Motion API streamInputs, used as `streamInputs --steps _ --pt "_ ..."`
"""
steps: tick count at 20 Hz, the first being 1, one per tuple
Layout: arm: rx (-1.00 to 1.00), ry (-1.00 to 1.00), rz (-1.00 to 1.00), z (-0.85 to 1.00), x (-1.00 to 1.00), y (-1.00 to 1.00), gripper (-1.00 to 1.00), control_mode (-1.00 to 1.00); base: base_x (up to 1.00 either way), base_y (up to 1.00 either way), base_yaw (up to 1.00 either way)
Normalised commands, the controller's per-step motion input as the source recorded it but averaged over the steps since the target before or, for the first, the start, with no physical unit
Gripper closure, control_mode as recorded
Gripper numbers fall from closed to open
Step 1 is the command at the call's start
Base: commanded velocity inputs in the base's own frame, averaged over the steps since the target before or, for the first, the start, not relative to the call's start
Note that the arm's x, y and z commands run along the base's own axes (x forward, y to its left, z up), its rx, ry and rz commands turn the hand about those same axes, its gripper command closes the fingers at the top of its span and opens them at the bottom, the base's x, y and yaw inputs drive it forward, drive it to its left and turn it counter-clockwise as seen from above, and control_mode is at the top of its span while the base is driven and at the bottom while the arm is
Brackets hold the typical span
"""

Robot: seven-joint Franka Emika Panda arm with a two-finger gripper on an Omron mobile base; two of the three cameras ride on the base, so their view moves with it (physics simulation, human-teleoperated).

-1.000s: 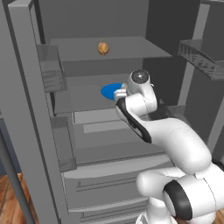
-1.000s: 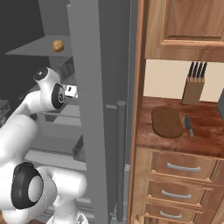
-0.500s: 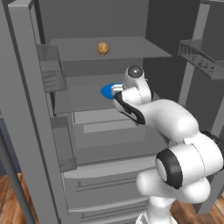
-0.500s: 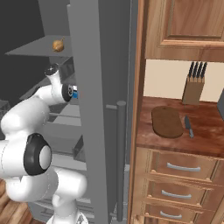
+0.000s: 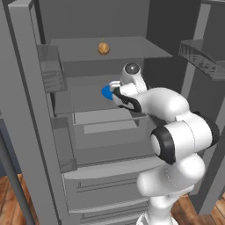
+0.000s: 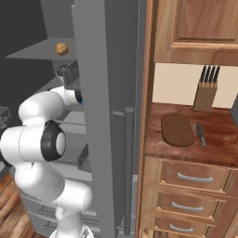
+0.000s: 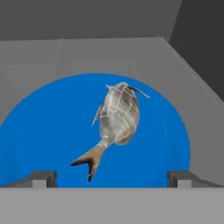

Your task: Retrieve the fish from the fridge and place it on the cutting board.

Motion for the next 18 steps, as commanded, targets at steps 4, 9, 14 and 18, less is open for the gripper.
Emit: streamInputs --steps 4,9,14,18 --pt "0.0 0.02 0.0 -0.22 0.49 0.0 -1.0 -1.0 0.0 0.0 0.0" --pt "0.0 0.04 0.0 -0.3 0.4 0.0 -1.0 -1.0 0.0 0.0 0.0" --pt "0.0 0.0 0.0 -0.11 0.43 0.01 -1.0 -1.0 0.0 0.0 0.0" --pt "0.0 0.0 0.0 -0.01 0.41 0.05 -1.0 -1.0 0.0 0.0 0.0"
